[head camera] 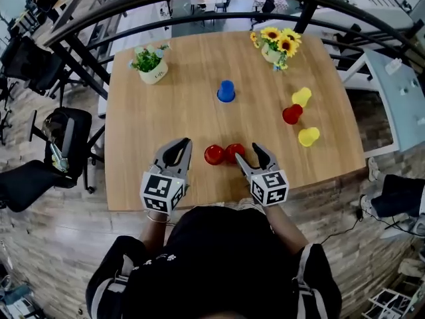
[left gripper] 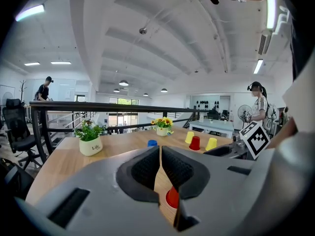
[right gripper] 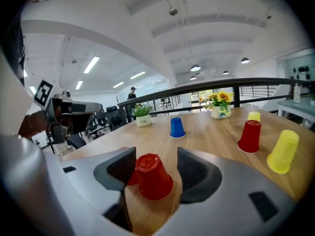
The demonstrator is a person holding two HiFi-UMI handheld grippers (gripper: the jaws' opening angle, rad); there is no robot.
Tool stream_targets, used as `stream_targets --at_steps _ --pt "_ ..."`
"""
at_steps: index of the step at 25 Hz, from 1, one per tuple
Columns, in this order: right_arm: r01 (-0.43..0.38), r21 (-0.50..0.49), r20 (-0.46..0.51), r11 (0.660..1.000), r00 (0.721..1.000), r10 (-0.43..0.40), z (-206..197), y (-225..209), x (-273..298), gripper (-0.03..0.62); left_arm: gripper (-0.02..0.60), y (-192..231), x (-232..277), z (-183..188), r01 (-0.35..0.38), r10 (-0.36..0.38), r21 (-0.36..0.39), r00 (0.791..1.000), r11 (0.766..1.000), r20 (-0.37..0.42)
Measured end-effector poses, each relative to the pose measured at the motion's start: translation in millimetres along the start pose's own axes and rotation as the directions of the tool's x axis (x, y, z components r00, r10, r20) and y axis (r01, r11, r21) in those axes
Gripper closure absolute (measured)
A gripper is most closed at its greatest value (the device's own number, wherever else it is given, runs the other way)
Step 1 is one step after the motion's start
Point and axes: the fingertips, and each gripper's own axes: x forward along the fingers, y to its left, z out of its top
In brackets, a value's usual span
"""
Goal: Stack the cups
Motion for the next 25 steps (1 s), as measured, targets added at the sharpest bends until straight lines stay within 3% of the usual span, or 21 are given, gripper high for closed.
stream_targets --at_steps 5,10,13,18,25 --pt "0.134 0.069 0.103 0.988 0.985 -0.141 27 -59 -35 0.333 0.560 -9 11 10 -0.001 0.001 -0.001 1.000 1.000 0.017" --pt "0.337 0.140 0.106 0.931 0.930 -0.352 27 -142 -79 0.339 0.560 -27 21 13 0.005 -0.005 -0.002 1.000 1.000 0.001" --pt "0.417 0.154 0.093 0.896 0.897 -0.433 24 -182 -101 0.341 0.560 -36 27 15 -0.007 0.007 -0.008 1.000 1.000 -0.009" --pt "0.477 0.155 0.042 0.865 0.872 -0.488 10 -227 -120 0.338 0.561 -52 38 24 -0.023 0.023 -0.003 1.000 1.000 -0.013" --pt "0.467 0.132 -0.016 0.874 0.883 -0.469 -3 -255 -110 0.332 0.560 -62 48 32 -0.062 0.062 0.007 0.998 0.998 -0.031"
